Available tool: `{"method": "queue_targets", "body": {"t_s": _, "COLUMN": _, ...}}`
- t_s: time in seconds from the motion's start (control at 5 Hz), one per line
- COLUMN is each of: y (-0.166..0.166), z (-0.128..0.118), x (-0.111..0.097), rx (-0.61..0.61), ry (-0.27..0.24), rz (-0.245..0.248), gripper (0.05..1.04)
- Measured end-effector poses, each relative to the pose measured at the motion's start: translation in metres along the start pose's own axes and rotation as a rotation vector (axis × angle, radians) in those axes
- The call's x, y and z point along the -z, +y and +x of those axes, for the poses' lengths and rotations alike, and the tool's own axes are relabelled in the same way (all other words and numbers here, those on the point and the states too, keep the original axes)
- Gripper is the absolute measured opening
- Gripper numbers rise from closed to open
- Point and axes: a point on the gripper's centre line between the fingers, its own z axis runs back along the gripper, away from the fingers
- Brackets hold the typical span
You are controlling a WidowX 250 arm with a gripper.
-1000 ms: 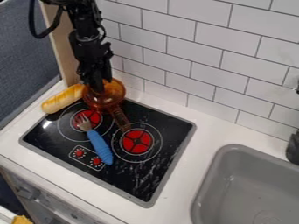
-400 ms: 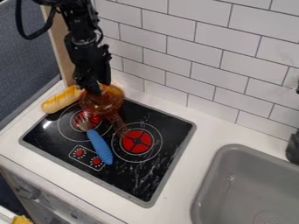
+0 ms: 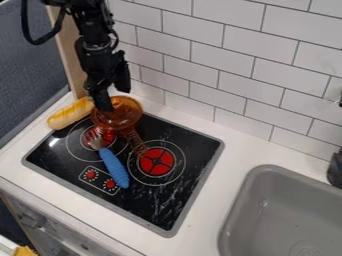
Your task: Put the orange lid on the orange pot
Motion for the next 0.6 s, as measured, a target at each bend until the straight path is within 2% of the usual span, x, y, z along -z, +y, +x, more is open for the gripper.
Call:
{"method": "queue_targets", "body": {"t_s": 0.2, "y": 0.001, "z": 0.000, "x": 0.000, "rx": 0.004, "ry": -0.003, "rz": 0.005, "gripper": 1.000}}
{"method": "queue_targets", "body": {"t_s": 0.4, "y": 0.004, "z": -0.002, "x": -0.015, "rx": 0.014, "ry": -0.014, "rz": -0.022, "gripper": 1.000}}
{"method": "queue_targets", "body": {"t_s": 0.6, "y": 0.005, "z": -0.002, "x": -0.040, "rx": 0.034, "ry": -0.034, "rz": -0.079, "gripper": 1.000}}
